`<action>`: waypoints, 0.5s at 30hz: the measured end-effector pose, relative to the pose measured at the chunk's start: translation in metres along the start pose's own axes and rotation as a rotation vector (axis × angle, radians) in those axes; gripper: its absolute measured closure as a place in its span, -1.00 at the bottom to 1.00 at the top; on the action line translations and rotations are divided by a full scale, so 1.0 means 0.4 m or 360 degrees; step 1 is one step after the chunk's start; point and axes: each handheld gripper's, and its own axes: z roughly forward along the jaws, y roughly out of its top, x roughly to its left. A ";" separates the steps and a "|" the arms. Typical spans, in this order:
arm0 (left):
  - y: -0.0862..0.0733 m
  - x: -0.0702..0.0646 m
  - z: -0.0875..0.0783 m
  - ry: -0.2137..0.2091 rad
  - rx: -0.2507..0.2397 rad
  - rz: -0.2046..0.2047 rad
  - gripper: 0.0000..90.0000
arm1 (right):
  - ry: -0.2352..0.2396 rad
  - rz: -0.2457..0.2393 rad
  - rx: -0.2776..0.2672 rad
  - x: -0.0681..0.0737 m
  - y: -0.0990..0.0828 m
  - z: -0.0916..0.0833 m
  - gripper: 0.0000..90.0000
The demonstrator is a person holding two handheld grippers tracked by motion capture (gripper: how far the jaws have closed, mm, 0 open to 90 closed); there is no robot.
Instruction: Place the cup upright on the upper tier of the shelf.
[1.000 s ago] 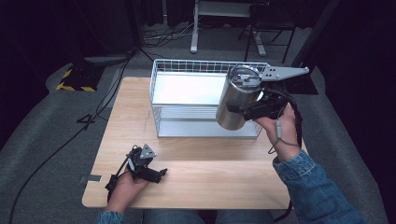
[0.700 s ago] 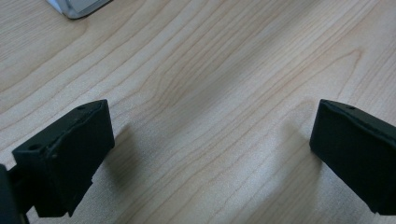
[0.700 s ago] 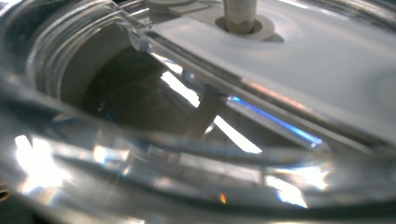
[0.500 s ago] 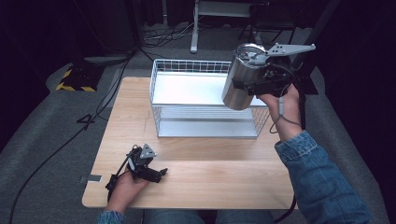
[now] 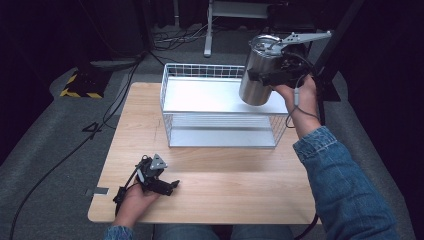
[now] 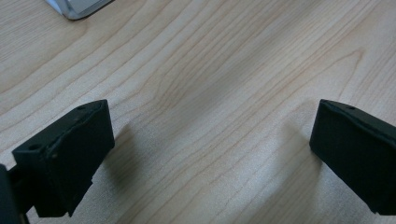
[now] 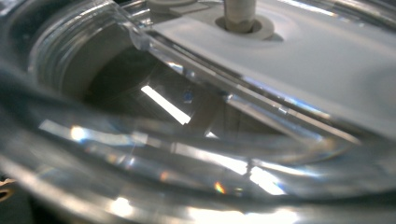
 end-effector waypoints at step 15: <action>0.000 0.000 0.000 -0.0001 0.0001 0.0000 -0.99 | -0.0042 0.0036 0.0066 -0.042 -0.004 0.077 -0.92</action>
